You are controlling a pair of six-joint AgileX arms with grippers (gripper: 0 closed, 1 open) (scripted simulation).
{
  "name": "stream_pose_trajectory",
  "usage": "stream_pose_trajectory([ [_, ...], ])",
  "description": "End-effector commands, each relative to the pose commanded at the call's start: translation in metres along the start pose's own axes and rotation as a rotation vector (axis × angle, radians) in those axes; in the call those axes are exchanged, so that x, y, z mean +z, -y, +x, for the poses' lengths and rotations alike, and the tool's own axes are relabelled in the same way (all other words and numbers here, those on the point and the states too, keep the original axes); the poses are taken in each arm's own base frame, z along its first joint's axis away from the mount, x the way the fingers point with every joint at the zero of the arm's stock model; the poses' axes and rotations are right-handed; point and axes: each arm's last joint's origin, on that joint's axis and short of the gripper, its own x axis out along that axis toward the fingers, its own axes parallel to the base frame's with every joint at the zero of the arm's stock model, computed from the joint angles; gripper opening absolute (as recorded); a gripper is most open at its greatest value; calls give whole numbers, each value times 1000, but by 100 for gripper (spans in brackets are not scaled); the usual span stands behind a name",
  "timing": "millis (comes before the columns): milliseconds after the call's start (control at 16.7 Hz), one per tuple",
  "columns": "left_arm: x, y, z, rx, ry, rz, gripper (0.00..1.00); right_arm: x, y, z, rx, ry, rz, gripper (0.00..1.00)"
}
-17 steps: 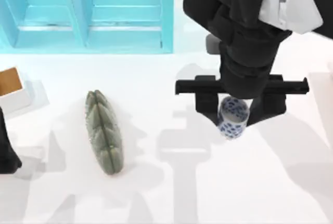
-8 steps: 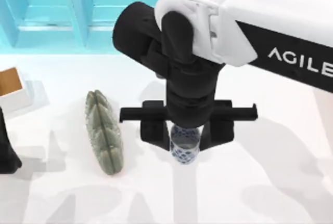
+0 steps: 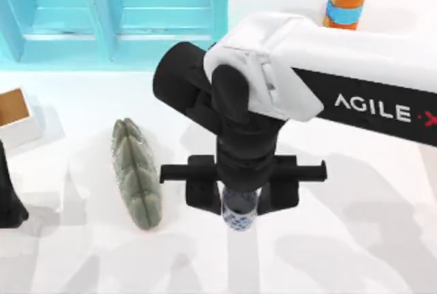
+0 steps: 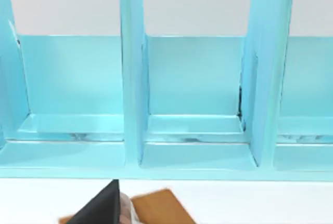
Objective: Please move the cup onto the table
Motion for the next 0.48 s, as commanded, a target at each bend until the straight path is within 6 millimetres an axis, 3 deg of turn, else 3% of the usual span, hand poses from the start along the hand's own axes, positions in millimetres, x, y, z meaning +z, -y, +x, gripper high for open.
stream_pose_trajectory([
  [120, 0, 0, 0, 0, 0, 0, 100, -2, 0, 14, -4, -4, -4, 0],
  [360, 0, 0, 0, 0, 0, 0, 100, -2, 0, 16, -4, -5, -5, 0],
  [480, 0, 0, 0, 0, 0, 0, 100, -2, 0, 16, -4, -5, -5, 15],
])
